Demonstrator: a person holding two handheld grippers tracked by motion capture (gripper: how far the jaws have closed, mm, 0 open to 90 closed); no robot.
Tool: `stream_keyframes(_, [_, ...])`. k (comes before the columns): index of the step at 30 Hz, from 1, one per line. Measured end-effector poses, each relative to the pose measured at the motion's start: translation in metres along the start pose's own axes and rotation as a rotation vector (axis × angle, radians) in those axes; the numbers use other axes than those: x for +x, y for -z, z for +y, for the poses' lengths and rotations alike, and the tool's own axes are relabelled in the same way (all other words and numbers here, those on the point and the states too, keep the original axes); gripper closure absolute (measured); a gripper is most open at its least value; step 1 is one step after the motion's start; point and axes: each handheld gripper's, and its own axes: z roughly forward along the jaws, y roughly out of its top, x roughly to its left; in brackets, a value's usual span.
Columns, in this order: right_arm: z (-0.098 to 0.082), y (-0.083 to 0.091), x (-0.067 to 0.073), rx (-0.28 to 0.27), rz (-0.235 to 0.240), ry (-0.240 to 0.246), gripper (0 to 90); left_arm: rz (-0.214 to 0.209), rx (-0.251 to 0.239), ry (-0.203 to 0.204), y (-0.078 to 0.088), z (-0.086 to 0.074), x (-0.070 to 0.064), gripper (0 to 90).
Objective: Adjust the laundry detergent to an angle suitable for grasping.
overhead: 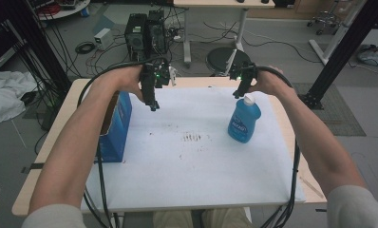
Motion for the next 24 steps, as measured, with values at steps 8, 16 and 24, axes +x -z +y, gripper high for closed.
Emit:
stream_keyframes(8, [0.002,0.003,0.002,-0.002,-0.003,0.000,13.5,-0.004,-0.013,0.014,0.003,-0.005,-0.004,16.9])
stream_keyframes(16, [0.004,0.007,0.004,-0.002,-0.012,0.006,13.4,-0.003,-0.017,0.012,0.002,-0.002,-0.010,17.0])
stream_keyframes(24, [0.004,0.009,0.006,0.005,-0.021,-0.003,13.5,0.001,-0.029,0.012,0.002,-0.003,-0.016,17.0])
